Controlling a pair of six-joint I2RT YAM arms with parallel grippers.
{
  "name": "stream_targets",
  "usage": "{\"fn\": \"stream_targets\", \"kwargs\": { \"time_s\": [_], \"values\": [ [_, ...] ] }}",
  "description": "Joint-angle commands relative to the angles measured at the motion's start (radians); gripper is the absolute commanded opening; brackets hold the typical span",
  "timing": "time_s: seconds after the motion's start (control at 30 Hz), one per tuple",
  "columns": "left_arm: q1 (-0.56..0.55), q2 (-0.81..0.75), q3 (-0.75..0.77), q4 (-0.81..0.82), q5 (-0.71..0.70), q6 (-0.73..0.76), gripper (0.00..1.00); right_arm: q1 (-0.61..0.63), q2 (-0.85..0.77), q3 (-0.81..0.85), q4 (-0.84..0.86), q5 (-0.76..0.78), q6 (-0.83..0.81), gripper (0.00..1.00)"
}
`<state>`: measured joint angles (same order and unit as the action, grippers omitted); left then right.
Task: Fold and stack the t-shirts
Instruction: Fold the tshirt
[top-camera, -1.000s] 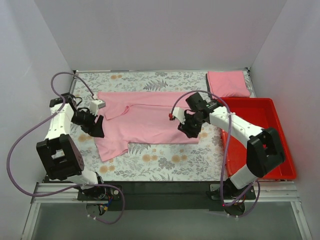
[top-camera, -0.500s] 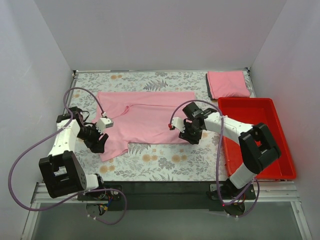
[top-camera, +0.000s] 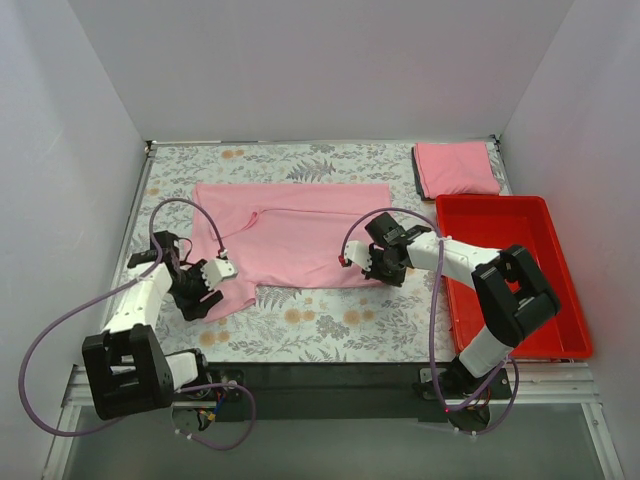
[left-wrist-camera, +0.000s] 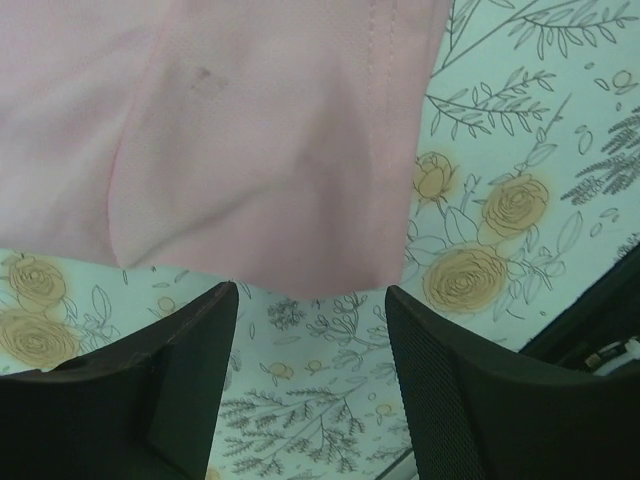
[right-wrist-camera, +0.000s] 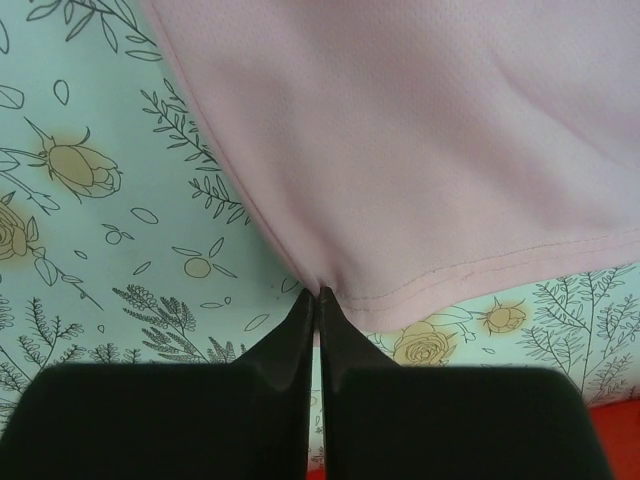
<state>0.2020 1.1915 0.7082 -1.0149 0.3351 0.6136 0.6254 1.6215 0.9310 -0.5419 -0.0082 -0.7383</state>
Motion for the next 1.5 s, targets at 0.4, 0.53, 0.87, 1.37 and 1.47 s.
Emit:
{"fn": "stream_targets", "kwargs": {
  "time_s": [0.4,0.53,0.87,1.37,1.47],
  "values": [
    [-0.127,0.08,-0.171,0.201,-0.102,-0.014,0.15,0.0,0.001,-0.02,-0.001,-0.042,-0.01,0.01],
    [-0.128,0.001,-0.064,0.007,-0.061,-0.029,0.0,0.0,-0.037,-0.015,-0.051,-0.07,-0.015,0.01],
    [-0.101,0.068,0.285,-0.203,0.015,-0.122,0.0,-0.035,-0.176,0.023,-0.187,-0.11,-0.091,0.01],
    [-0.122,0.471,0.697,-0.079,0.002,-0.218,0.0,-0.156,0.061,0.302,-0.23,-0.13,-0.217,0.01],
    [-0.139,0.548,0.776,-0.077,-0.004,-0.222,0.0,-0.173,0.104,0.336,-0.237,-0.131,-0.236,0.01]
  ]
}}
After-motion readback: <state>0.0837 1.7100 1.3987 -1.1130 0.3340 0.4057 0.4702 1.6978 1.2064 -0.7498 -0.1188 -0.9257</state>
